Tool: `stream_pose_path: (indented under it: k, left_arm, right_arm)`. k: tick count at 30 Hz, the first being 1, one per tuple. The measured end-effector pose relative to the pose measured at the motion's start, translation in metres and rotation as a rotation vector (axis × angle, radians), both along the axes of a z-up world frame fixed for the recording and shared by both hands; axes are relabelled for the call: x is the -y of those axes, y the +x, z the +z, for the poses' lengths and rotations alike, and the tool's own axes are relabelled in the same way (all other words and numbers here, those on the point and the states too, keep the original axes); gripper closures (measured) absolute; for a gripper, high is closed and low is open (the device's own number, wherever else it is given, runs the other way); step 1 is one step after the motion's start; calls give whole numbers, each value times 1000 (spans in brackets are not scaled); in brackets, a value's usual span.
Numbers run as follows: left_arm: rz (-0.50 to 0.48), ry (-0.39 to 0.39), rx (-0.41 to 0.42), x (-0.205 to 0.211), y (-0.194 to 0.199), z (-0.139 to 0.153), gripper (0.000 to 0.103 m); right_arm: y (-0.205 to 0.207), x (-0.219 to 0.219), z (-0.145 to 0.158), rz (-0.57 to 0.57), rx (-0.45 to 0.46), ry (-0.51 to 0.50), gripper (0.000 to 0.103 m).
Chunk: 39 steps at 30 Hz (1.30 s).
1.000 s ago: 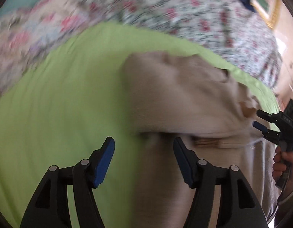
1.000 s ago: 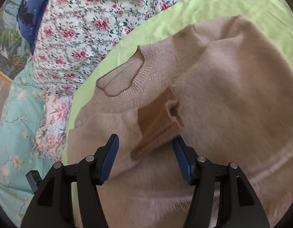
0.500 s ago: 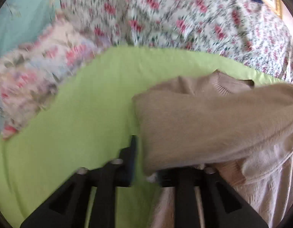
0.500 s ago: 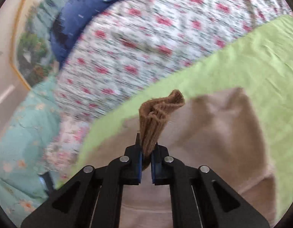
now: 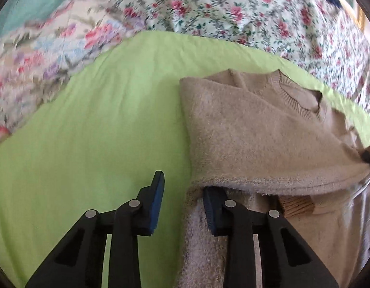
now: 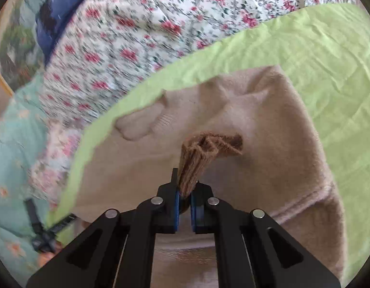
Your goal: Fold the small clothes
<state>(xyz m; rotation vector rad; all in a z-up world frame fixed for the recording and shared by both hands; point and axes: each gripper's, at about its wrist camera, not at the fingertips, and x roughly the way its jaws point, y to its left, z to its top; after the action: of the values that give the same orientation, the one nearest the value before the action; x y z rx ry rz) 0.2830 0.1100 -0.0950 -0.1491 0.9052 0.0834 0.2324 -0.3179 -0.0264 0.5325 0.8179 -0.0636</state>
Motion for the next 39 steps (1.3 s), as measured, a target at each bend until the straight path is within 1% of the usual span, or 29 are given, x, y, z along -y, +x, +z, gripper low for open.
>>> stream_pose_path:
  k: [2,3,5,6,7,8,9,10,11,12,13,14,15,16,17,18,19,20,21,22,24,26,27,28,30,33,34,35,39]
  left_arm:
    - [3,-26,-11,-3,1,-4,72]
    - [1,-26,-10,-3,2,-3,72]
    - [-4,-12,-9,-2,5,-3,72]
    - [-6,-1,-9,1,5,-3,72]
    - [-8,3,-11,2,5,-4,72]
    - [-10,3,-12,2,5,-4,72]
    - [-9,0,-11,1,6,-5,72]
    - [-8,-3,-12,0,5,-5,72]
    - [-7,-7,-13,-1,5,-5,72]
    - [-7,-13,-13,-1,5,-6,71]
    - [-7,-15,-12,-2,5,-6,71]
    - [-12,-14,-13,-2,5,-6,71]
    - [-13,-12,-13,-2,5,-6,71]
    - [-12,-10,-14,-1,5,-6,71]
    - [-12,-7,-15,-1,5,-7,71]
    - [-11,-3,-17,0,6,-7,71]
    - [-11,1,-18,0,6,-7,71]
    - [-11,1,-19,0,6,-7,70]
    - [-10,-2,-20,0,6,-7,70]
    - [-8,-7,-20,-1,6,-7,69]
    - [-11,-25,-23,-4,6,-7,69]
    - [-26,-26,-25,-5,4,-6,69]
    - [-39,-21,-23,-4,2,-4,69]
    - [-47,-19,-26,-4,0,-3,69]
    - [-69,-21,-38,-5,-9,-2,70]
    - [-99,-33,-52,-9,-32,5,73]
    - [-114,-51,-52,-11,-43,8,73]
    - [-131,-69,-48,-13,-57,12,73]
    - [-203,-131,-49,-17,-114,21,71]
  right_arm:
    - [-1,1,-6,-16,-34,-28,95]
    - [-4,-1,0,-11,-12,-55,95]
    - [-12,-7,20,3,85,-115,95]
    - [-14,-10,26,0,94,-135,95]
    - [-12,-9,26,-1,76,-130,94]
    - [-9,-6,20,-8,19,-125,92]
    - [-6,-3,12,-32,-63,-148,89]
    - [-8,5,1,-91,-159,-167,86]
    - [-17,13,0,-140,-157,-138,86]
    - [-28,18,6,-191,-124,-119,86]
    - [-37,19,17,-237,-82,-138,84]
    - [-42,17,26,-250,-46,-155,84]
    - [-44,12,37,-239,6,-166,84]
    - [-39,3,44,-175,42,-153,80]
    - [-31,-2,42,-113,36,-123,75]
    - [-16,-8,32,-22,0,-54,66]
    - [-6,-12,22,22,-37,-23,65]
    - [1,-15,11,41,-77,-32,65]
    - [5,-15,-1,33,-136,-78,67]
    - [5,-8,-11,9,-183,-111,78]
    - [-10,5,-9,-43,-164,-84,84]
    - [-27,13,4,-95,-143,-98,79]
    - [-37,17,12,-118,-129,-107,78]
    - [-51,20,23,-116,-96,-91,77]
    - [-73,21,37,-90,-67,-70,76]
    - [-97,11,49,-22,-43,-56,68]
    - [-111,6,52,11,-40,-53,65]
    - [-114,1,51,28,-38,-52,64]
    - [-166,-9,61,113,-18,-10,59]
